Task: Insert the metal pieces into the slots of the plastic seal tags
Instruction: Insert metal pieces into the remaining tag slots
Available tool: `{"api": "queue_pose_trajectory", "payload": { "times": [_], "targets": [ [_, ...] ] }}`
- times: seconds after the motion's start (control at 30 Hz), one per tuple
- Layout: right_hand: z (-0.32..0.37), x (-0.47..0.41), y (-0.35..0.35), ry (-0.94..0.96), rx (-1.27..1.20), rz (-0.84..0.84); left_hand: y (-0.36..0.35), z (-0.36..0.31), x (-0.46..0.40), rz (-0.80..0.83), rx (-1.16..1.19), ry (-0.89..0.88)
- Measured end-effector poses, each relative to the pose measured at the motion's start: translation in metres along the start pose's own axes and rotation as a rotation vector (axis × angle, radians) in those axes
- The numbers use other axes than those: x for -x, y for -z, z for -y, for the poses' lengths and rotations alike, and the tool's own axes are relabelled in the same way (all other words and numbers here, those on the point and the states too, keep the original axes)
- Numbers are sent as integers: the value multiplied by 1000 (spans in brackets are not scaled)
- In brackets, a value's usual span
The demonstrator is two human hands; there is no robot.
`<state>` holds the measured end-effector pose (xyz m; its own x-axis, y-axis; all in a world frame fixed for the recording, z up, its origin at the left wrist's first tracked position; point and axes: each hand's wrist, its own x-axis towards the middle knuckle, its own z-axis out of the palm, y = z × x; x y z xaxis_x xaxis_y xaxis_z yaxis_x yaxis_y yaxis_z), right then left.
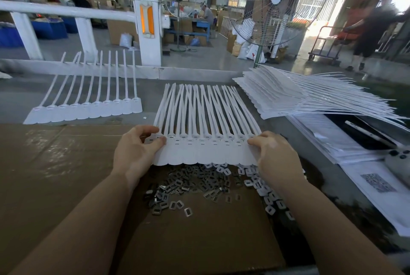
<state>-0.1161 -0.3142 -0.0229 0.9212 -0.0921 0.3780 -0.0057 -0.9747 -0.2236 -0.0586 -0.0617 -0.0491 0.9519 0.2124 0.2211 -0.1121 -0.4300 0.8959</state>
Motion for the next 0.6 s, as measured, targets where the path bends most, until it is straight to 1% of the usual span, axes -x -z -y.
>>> {"api": "queue_pose_trajectory", "payload": {
  "times": [0.17,0.3,0.37,0.43,0.6],
  "targets": [
    [5,14,5,-8,-88,-48,0,0,0,-5,-11,-5],
    [13,33,13,36,-75,-81,-1,0,-1,-1,-20,-2],
    [15,40,15,67,-69,-44,-1,1,-1,-3,-14,-2],
    [17,45,16,88,-51,32,-1,1,-1,-5,-15,-5],
    [18,48,16,84,54,163,-2,0,0,-4,-13,-3]
  ]
}}
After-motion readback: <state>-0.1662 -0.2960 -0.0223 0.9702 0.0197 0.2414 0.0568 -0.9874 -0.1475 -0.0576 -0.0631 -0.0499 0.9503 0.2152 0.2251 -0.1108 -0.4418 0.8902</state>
